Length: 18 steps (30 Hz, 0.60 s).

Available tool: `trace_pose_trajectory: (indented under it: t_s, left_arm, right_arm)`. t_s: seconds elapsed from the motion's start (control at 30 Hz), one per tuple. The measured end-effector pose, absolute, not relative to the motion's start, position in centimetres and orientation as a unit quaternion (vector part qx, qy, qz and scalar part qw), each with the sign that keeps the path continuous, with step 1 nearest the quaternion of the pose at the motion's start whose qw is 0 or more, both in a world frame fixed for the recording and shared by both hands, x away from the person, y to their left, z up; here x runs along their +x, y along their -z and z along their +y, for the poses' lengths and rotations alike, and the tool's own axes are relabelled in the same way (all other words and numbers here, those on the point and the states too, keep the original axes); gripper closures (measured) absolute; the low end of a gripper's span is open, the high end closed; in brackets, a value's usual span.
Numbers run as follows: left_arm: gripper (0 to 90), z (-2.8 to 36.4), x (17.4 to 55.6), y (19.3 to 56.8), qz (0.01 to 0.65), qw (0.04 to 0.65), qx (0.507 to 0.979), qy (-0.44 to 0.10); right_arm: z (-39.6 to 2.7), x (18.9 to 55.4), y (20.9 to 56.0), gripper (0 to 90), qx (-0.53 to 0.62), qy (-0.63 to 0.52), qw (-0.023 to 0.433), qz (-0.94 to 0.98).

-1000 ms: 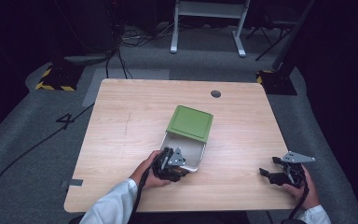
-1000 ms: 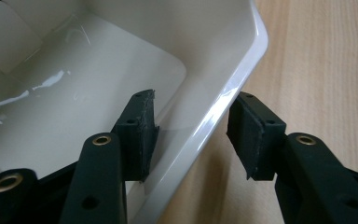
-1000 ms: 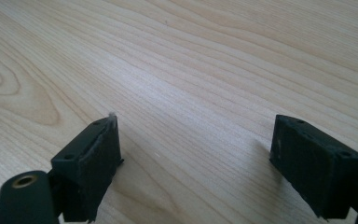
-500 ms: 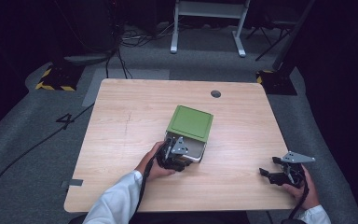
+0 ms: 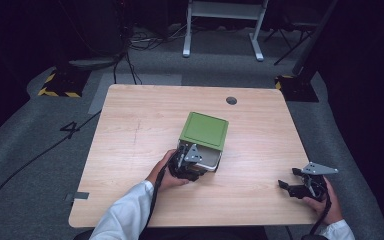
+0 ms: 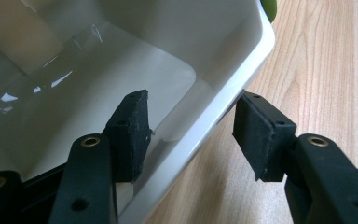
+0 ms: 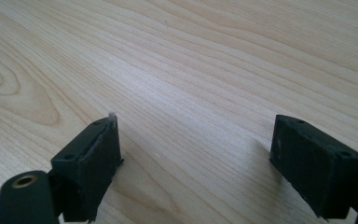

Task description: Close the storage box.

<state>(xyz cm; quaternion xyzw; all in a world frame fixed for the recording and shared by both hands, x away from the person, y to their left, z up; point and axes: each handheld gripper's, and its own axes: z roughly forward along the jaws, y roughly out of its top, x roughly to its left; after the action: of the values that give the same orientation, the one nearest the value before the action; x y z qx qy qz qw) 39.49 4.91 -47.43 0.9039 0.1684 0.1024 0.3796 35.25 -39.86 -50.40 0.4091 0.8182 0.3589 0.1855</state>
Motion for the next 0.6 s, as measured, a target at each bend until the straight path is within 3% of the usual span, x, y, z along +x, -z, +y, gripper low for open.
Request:
trace_pose_trajectory:
  t_s: [0.6]
  left_arm:
    - [40.9,6.1,38.4,45.6,0.159,0.372,0.908,-0.108]
  right_arm:
    - [-39.9,35.3,50.4,16.1,0.409,-0.359,0.185,0.818]
